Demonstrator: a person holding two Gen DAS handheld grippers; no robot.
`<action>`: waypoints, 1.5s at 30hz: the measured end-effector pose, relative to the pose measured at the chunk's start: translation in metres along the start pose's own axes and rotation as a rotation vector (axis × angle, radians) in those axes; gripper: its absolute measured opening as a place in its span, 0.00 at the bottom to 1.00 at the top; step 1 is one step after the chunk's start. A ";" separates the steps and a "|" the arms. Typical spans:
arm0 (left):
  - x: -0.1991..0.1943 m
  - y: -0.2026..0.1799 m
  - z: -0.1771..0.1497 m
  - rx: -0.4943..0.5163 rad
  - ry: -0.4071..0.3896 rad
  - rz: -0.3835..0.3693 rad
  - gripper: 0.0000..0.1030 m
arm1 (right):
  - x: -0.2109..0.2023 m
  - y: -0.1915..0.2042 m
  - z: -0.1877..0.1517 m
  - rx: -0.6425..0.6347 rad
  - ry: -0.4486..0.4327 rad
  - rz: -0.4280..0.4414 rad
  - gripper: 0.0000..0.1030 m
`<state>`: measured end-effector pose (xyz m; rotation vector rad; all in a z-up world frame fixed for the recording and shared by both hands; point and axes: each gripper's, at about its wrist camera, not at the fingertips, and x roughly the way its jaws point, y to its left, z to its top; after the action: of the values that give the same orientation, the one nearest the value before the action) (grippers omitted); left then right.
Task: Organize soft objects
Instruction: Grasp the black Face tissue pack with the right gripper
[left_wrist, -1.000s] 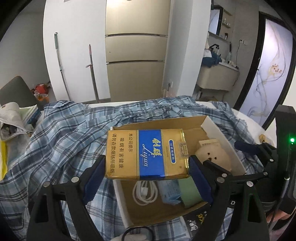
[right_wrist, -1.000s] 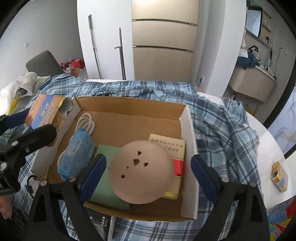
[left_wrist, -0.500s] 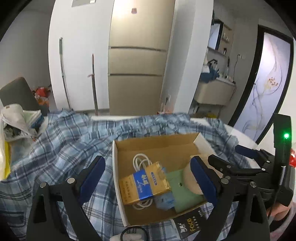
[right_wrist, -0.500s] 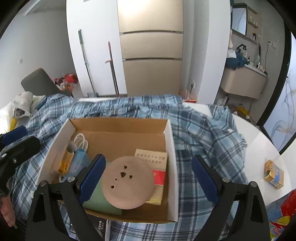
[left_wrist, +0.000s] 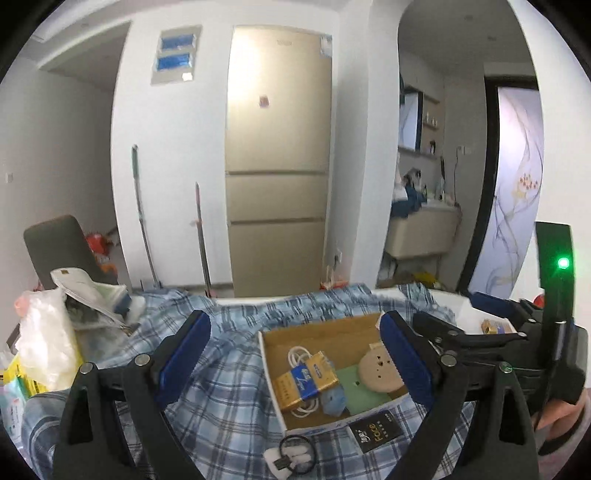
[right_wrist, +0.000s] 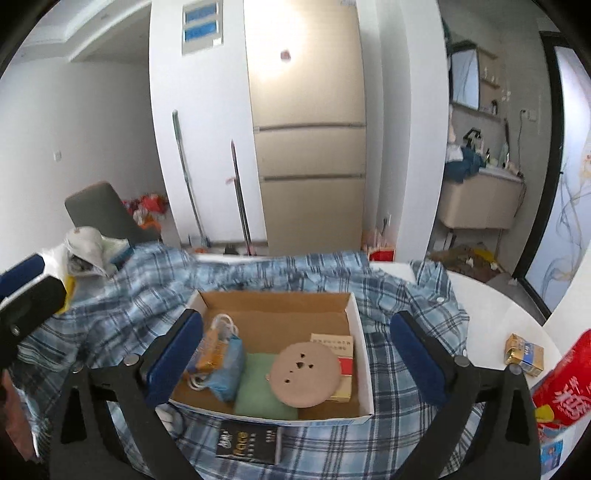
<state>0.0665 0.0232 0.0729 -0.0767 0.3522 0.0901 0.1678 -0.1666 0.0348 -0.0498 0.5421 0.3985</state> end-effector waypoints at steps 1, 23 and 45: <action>-0.005 0.003 -0.003 -0.009 -0.034 0.002 0.92 | -0.007 0.003 -0.002 -0.001 -0.025 -0.004 1.00; 0.011 0.021 -0.093 0.071 0.021 -0.025 0.92 | -0.014 0.018 -0.084 -0.043 -0.159 0.024 1.00; 0.016 0.021 -0.098 0.068 0.063 -0.011 1.00 | 0.004 0.038 -0.104 -0.138 -0.110 -0.059 1.00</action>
<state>0.0454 0.0364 -0.0259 -0.0141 0.4170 0.0653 0.1053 -0.1457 -0.0543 -0.1752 0.4035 0.3785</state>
